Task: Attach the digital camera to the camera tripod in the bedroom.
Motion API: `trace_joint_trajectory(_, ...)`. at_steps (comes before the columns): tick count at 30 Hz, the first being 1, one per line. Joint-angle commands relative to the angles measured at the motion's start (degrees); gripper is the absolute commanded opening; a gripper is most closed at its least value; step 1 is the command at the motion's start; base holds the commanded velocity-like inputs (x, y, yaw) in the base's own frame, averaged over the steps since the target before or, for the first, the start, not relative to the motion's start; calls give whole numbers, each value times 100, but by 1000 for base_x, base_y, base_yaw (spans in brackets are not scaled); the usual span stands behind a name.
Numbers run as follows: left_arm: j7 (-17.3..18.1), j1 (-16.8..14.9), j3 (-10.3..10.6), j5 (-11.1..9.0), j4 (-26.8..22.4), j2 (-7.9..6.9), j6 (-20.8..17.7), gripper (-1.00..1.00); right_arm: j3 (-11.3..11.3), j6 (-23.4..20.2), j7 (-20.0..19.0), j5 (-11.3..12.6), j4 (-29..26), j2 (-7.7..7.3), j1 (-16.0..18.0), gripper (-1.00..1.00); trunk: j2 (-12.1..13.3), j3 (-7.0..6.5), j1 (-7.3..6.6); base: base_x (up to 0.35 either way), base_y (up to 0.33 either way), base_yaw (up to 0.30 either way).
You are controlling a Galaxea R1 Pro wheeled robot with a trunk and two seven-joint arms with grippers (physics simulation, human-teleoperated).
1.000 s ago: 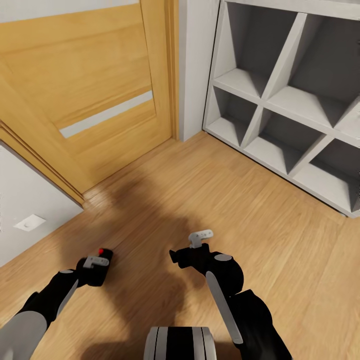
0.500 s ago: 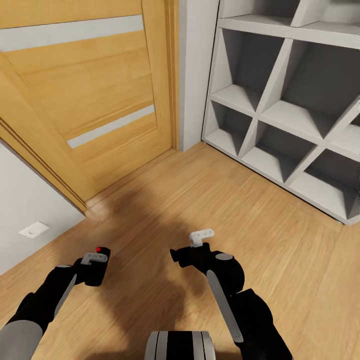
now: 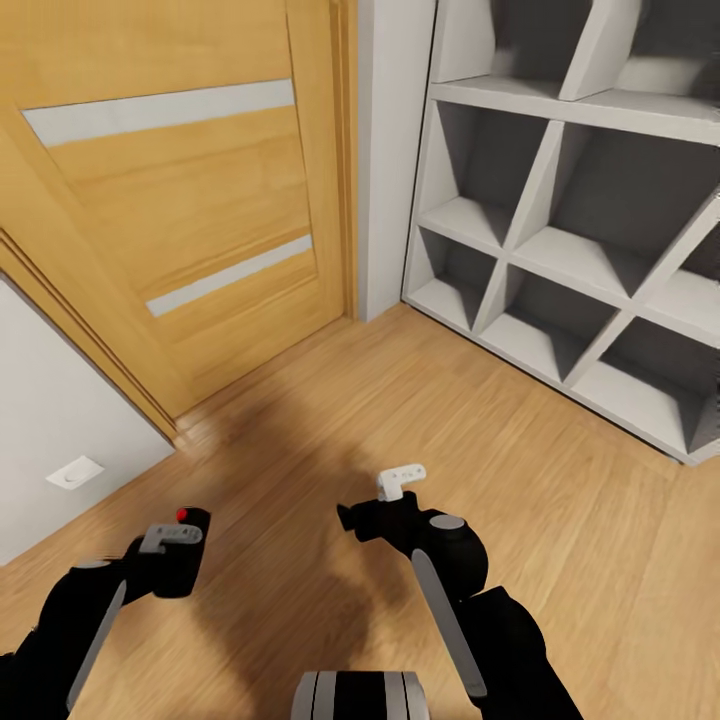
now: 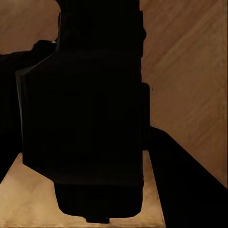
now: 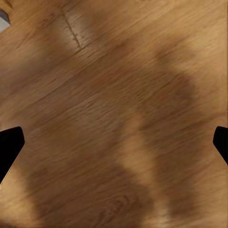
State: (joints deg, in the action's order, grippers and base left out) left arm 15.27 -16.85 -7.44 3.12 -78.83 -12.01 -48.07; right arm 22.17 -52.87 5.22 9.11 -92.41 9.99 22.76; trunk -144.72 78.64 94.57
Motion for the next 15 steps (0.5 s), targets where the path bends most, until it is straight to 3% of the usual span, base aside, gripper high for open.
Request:
trace_joint_trajectory(1, 34, 117, -25, 68, -168, 46, -75, -100, 4, -19, 55, 55, -5, 0, 2, 100, 0, -19, -3, 0, 0, 0)
trace_joint_trajectory(8, 10, 694, -243, 62, -829, 308, -230, -100, -13, 105, 51, 56, -5, -64, -80, 100, 9, -174, -21, 0, 0, 0)
trace_joint_trajectory(13, 20, 1131, -486, 53, -1158, 631, -130, -100, -5, 191, 50, 56, -5, -117, -99, 100, 16, -285, -34, 0, 0, 0)
trace_joint_trajectory(14, 20, 1131, -486, 53, -1158, 631, -130, -100, -5, 191, 50, 56, -5, -117, -99, 100, 17, -307, -37, 0, 0, 0)
trace_joint_trajectory(15, 15, 1239, -540, 51, -1214, 765, -50, -100, 4, 216, 50, 56, -5, -124, -106, 100, 19, -329, -39, 0, 0, 0)
